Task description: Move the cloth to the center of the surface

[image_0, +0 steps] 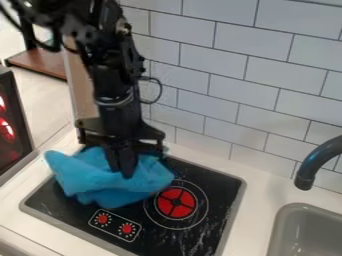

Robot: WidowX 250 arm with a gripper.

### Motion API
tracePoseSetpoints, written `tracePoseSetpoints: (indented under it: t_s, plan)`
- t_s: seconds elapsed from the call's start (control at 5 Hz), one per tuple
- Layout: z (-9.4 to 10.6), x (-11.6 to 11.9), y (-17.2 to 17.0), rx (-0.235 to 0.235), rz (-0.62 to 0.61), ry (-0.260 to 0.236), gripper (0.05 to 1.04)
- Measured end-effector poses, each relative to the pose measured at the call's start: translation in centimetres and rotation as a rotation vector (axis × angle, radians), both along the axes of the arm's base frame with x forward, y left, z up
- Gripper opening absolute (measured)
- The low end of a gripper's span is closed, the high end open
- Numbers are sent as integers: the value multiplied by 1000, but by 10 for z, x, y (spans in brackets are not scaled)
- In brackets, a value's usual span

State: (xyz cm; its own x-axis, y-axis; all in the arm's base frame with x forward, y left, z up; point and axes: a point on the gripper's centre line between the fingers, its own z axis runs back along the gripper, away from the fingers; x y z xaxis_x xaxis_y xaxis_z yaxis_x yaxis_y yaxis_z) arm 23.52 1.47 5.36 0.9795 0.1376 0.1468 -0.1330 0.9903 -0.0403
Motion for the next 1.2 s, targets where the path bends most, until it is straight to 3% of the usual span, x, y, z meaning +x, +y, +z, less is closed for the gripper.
tracePoseSetpoints:
  t_s: [0.2,0.4,0.6,0.8,1.0,1.2]
  plan:
    - [-9,-30,-3,23,-63,30,48]
    - [-26,-63,-3,42,-128,97,48]
    - [-37,-67,1,77,-135,98,65]
    - [-41,-56,4,81,-68,107,210]
    - [-37,-45,6,83,-30,82,457]
    - [-35,-44,8,84,-11,93,758]
